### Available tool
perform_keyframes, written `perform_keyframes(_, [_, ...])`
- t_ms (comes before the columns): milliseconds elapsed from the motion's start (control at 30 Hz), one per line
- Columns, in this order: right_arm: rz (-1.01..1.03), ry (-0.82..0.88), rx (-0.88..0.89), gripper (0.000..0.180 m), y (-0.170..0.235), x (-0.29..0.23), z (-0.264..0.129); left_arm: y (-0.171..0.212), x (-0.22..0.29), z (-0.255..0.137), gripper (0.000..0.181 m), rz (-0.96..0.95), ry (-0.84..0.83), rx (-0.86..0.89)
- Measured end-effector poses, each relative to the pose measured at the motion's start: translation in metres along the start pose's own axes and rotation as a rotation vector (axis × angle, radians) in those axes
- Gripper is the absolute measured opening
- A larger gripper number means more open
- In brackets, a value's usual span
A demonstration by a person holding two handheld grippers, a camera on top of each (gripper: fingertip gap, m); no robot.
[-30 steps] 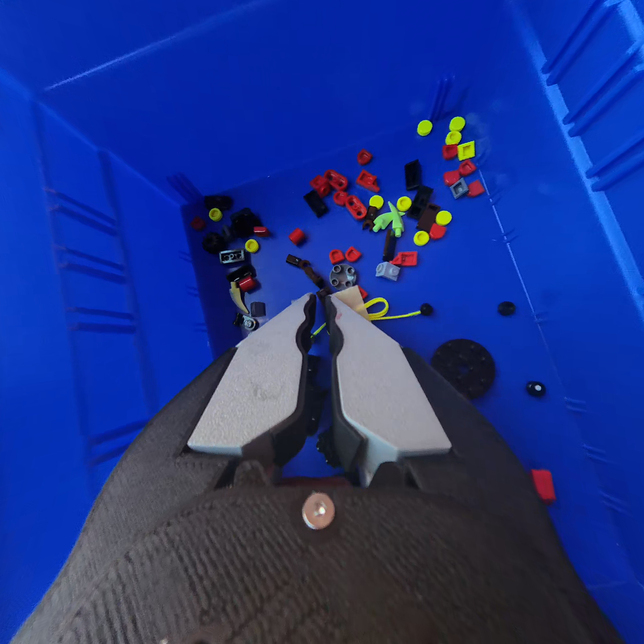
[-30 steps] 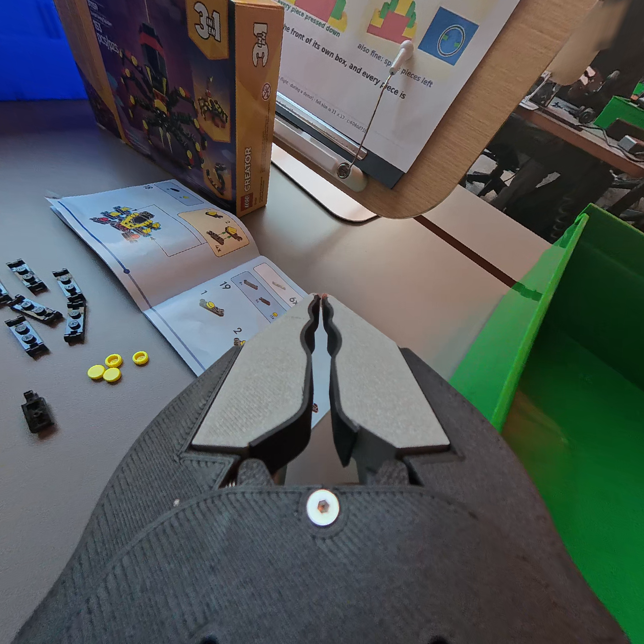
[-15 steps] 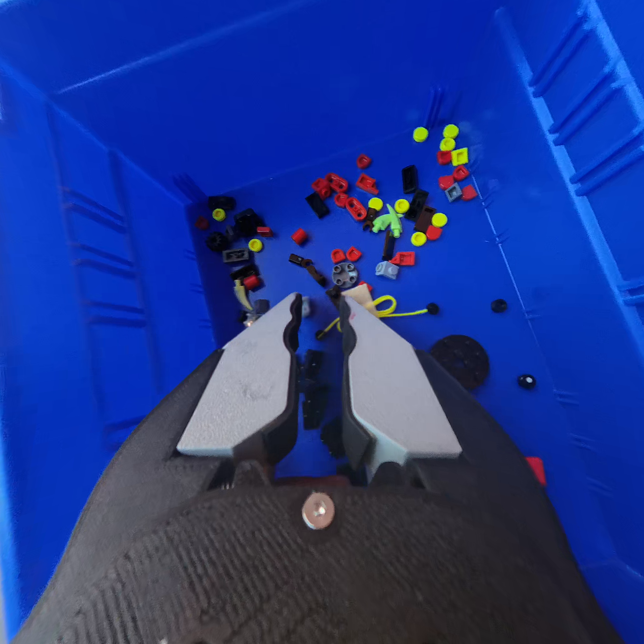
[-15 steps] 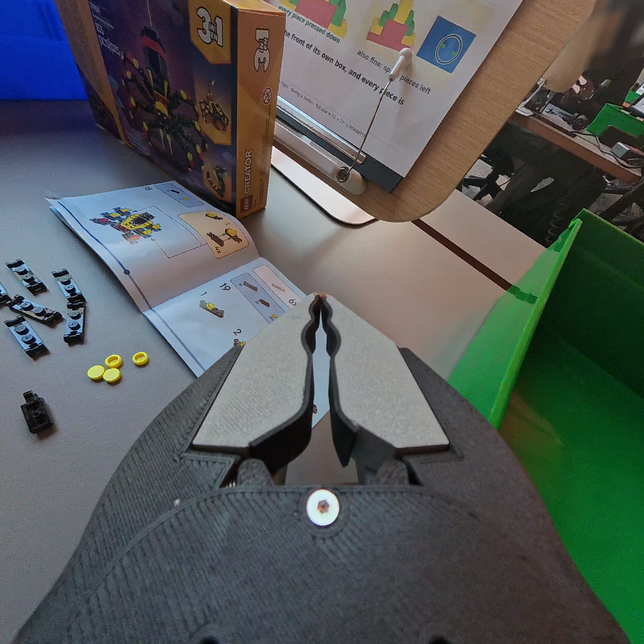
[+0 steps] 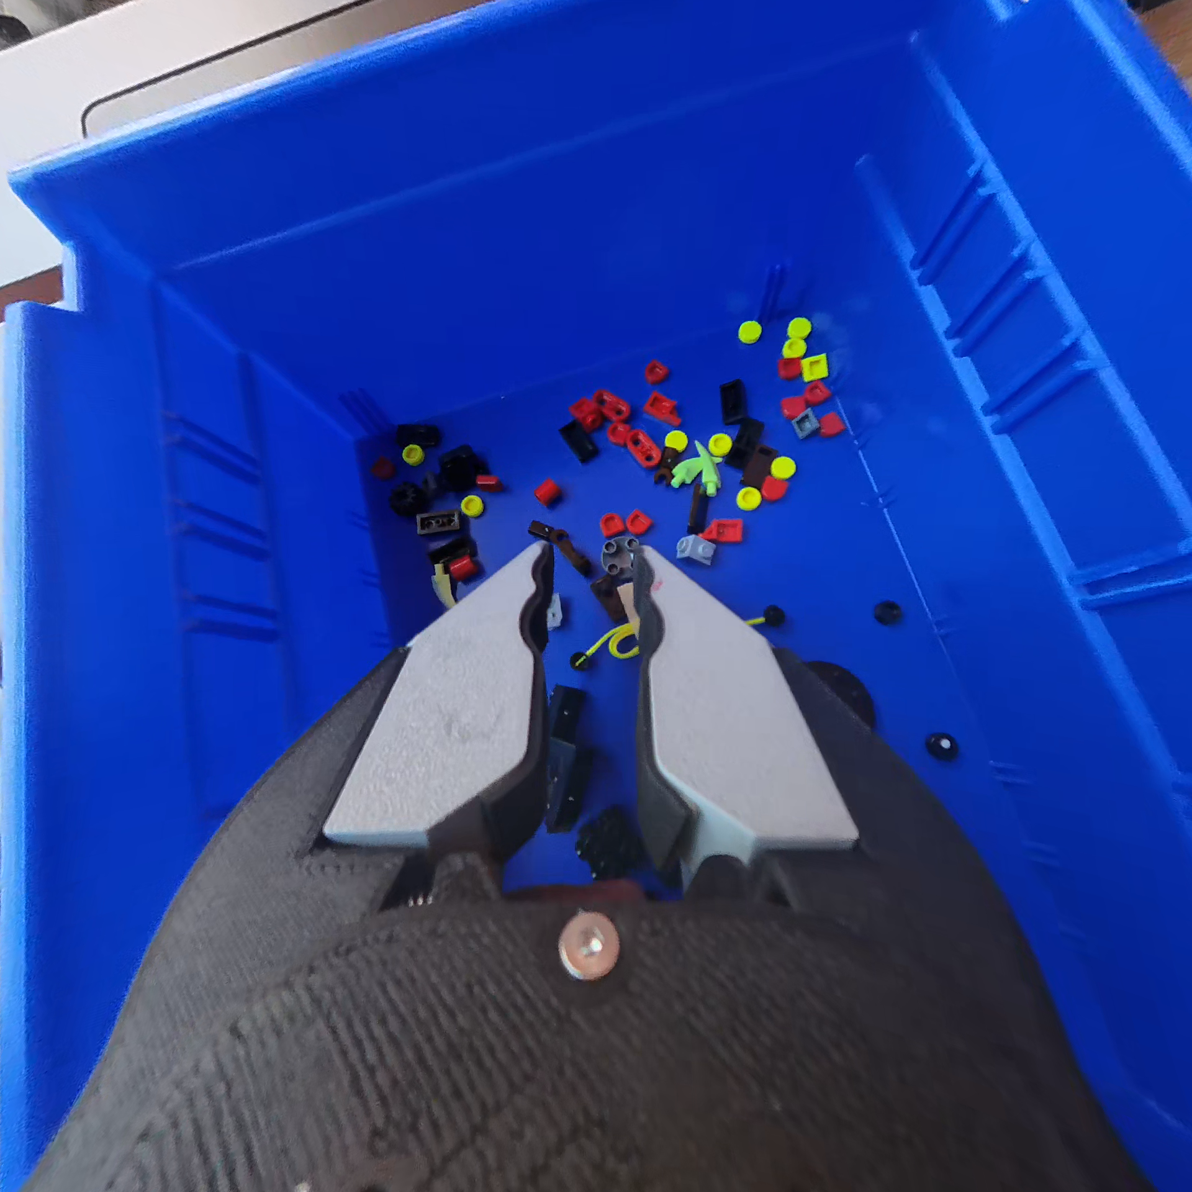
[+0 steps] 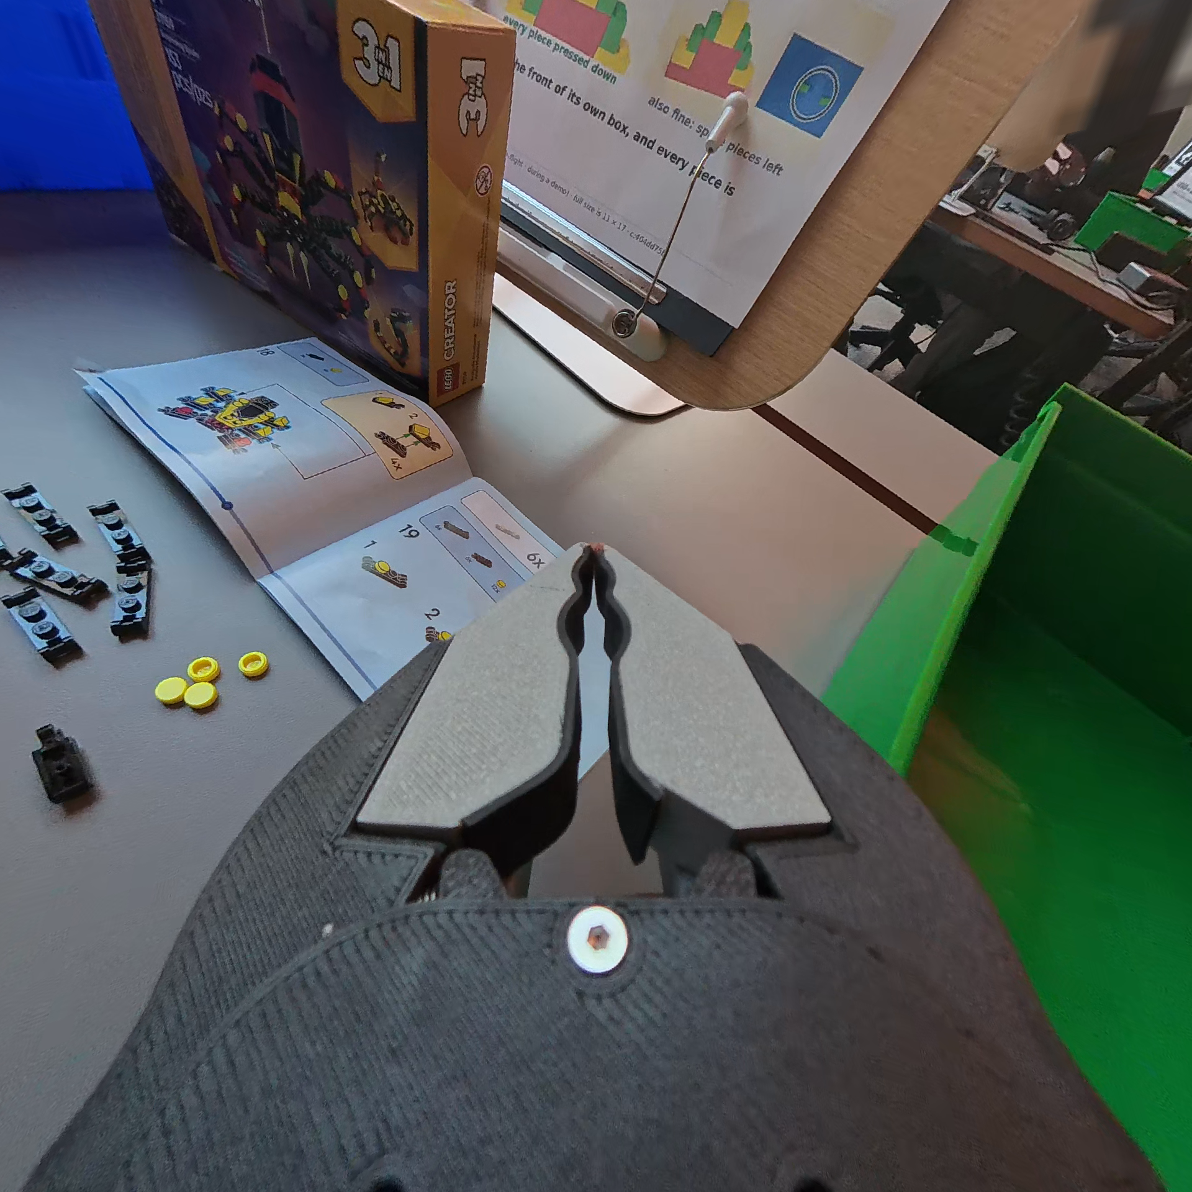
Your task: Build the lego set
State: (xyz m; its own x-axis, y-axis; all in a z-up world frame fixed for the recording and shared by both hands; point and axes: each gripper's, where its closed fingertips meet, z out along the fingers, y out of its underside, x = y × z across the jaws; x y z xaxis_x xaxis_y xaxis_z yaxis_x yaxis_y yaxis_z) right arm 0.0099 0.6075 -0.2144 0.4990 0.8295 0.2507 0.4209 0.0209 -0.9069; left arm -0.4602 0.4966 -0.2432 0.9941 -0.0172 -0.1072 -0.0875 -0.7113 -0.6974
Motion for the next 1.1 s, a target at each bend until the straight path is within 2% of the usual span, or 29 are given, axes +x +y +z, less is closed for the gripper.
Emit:
perform_keyframes(33, [0.002, -0.003, 0.002, 0.000, 0.000, 0.000, 0.000, 0.000, -0.001, 0.001, 0.023, -0.002, -0.006, 0.002])
perform_keyframes(200, [0.008, -0.040, 0.021, 0.000, -0.003, -0.004, -0.001, 0.000, -0.006, 0.001, 0.025, 0.009, -0.033, 0.001])
perform_keyframes(400, [-0.020, -0.167, 0.019, 0.002, -0.004, -0.027, 0.000, 0.002, -0.006, 0.002, 0.025, 0.027, -0.047, -0.008])
perform_keyframes(600, [-0.047, -0.608, -0.052, 0.007, 0.000, -0.107, -0.027, 0.002, -0.007, 0.002, 0.025, 0.043, -0.059, -0.013])
perform_keyframes(767, [-0.110, -0.818, -0.143, 0.008, 0.012, -0.146, -0.056, 0.001, -0.008, 0.001, 0.025, 0.035, -0.060, -0.007])
perform_keyframes(933, [-0.145, -0.827, -0.208, 0.009, 0.027, -0.149, -0.065, -0.001, -0.006, -0.001, 0.025, 0.047, -0.067, 0.002])
perform_keyframes(1100, [-0.208, -0.759, -0.276, 0.004, 0.043, -0.147, -0.053, -0.015, 0.000, -0.012, 0.025, 0.080, -0.091, 0.059])
